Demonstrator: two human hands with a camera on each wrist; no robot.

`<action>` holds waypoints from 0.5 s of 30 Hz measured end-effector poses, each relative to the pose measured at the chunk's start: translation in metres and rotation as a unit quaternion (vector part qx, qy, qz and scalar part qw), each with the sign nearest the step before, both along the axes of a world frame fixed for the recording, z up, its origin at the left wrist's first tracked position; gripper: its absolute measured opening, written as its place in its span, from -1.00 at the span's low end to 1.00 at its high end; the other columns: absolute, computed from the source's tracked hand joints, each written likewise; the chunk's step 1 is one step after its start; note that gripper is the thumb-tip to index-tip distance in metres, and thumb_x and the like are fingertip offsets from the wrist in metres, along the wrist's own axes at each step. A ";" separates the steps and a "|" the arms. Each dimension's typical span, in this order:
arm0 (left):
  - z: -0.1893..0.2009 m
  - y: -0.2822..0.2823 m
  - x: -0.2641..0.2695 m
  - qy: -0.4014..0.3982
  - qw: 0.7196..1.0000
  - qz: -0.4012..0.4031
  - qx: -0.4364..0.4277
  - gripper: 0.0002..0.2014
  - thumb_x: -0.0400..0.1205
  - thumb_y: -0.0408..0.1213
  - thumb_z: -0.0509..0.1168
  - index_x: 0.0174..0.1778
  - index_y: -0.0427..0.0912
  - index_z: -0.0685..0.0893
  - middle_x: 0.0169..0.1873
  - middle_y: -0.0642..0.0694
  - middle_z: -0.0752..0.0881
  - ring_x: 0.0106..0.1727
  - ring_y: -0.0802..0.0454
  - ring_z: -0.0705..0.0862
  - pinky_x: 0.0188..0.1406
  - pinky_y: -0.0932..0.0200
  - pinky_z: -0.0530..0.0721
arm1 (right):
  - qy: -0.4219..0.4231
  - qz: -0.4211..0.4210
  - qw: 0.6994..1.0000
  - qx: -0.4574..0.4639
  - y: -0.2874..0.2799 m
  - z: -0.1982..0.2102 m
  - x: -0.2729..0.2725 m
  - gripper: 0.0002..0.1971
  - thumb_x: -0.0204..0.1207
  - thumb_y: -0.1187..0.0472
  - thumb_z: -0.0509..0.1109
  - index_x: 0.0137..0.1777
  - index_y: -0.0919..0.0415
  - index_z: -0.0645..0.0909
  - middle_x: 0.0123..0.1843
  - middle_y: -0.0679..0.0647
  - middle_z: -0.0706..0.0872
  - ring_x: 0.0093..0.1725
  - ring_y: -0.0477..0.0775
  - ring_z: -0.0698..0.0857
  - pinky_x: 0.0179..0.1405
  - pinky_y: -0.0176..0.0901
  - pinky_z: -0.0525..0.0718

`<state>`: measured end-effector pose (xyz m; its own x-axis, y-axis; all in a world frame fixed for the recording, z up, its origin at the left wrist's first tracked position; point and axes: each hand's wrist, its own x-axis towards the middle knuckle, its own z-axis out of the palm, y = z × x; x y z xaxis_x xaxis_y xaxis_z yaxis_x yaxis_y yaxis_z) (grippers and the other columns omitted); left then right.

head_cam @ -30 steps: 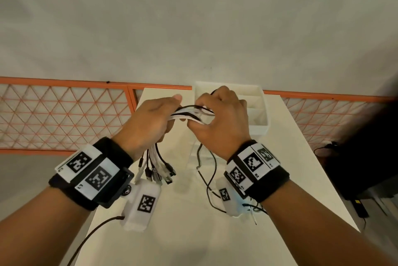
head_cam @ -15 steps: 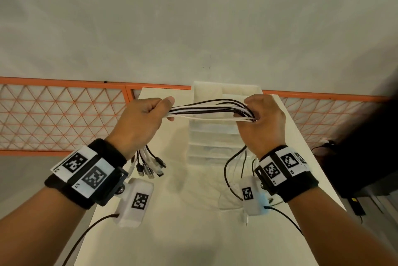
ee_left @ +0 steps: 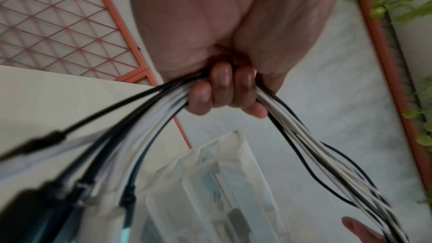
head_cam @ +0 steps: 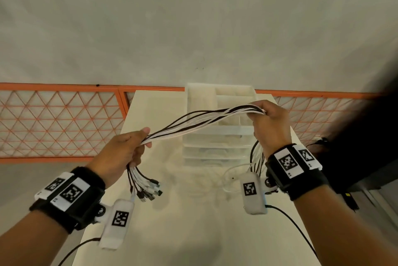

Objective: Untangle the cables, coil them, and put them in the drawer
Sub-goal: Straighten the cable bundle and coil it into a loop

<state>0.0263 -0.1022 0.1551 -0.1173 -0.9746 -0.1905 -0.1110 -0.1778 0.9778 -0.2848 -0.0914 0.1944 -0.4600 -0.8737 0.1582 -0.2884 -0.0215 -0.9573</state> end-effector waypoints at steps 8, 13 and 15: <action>0.026 -0.004 -0.030 0.009 0.995 -0.002 -0.094 -0.43 0.64 -0.01 0.35 -0.25 -0.58 0.50 -0.61 0.04 0.27 -0.50 0.02 0.15 -0.58 0.26 0.23 | 0.438 0.300 0.841 0.108 0.008 0.016 0.066 0.11 0.33 -0.12 0.64 0.69 -0.43 -0.09 0.60 -0.04 0.51 0.53 0.07 0.52 0.56 0.30 0.39; 0.039 -0.004 -0.027 0.006 0.990 0.001 -0.144 -0.41 0.59 0.05 0.36 -0.25 -0.56 0.51 -0.57 -0.02 0.25 -0.46 -0.02 0.15 -0.53 0.22 0.22 | 0.200 0.254 0.942 0.095 -0.002 -0.001 0.053 -0.90 0.56 0.08 0.52 -0.03 0.05 0.85 -0.46 -0.10 0.74 -0.52 -0.16 0.73 -0.43 -0.35 0.65; 0.034 -0.005 -0.014 -0.019 0.989 0.005 -0.149 -0.37 0.60 0.07 0.33 -0.21 -0.60 0.48 -0.53 -0.07 0.26 -0.43 -0.07 0.17 -0.51 0.20 0.25 | 0.179 0.143 0.967 0.110 -0.006 -0.005 0.036 -0.87 0.51 0.10 0.54 -0.21 0.10 0.87 -0.53 -0.07 0.71 -0.62 -0.22 0.61 -0.46 -0.25 0.62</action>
